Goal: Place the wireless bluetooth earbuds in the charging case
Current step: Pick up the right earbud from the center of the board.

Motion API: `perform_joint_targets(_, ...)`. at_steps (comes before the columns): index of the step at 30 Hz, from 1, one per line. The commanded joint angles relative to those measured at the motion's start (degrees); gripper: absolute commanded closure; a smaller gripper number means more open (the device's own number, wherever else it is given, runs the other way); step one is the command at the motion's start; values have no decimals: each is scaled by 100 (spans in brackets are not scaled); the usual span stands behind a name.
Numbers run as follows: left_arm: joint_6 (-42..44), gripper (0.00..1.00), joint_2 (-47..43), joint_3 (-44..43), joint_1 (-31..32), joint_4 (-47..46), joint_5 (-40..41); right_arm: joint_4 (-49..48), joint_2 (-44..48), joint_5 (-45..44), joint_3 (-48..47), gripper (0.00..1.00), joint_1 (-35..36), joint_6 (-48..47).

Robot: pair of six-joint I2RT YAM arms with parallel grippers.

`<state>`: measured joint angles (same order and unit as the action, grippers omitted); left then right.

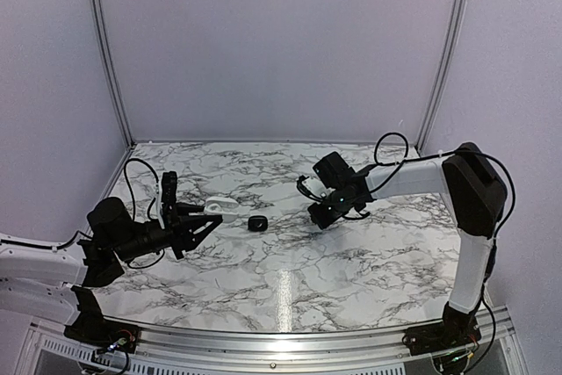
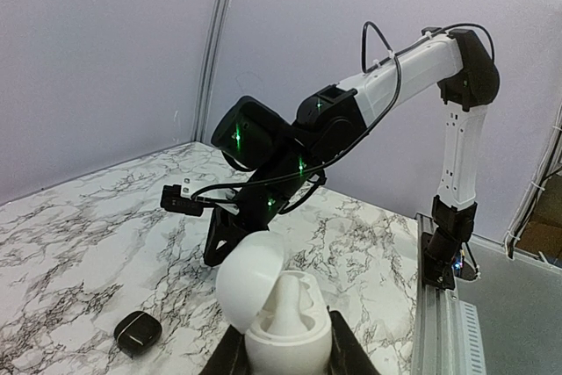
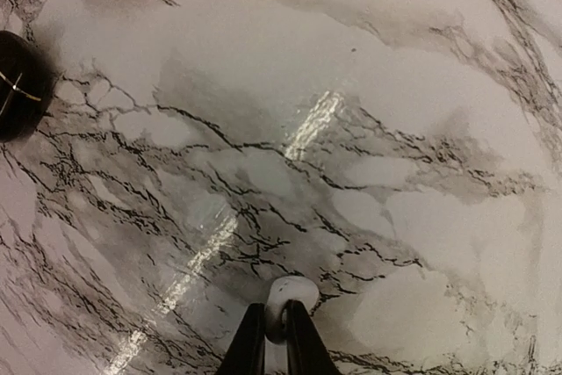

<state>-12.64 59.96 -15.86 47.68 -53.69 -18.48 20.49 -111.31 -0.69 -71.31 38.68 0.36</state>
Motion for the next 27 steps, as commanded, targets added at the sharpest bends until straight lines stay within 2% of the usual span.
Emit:
perform_joint_targets(1,34,100,-21,-49,-29,-150,28,302,26,-275,-80,90,-126,-18)
perform_joint_targets(11,25,100,-29,-49,-31,-147,23,293,64,-145,-43,100,-173,-18)
perform_joint_targets(16,24,100,-11,-54,-24,-150,25,231,225,-6,-18,100,-172,-18)
perform_joint_targets(27,13,100,-14,-84,-31,-139,-359,271,1567,595,179,100,1,-569)
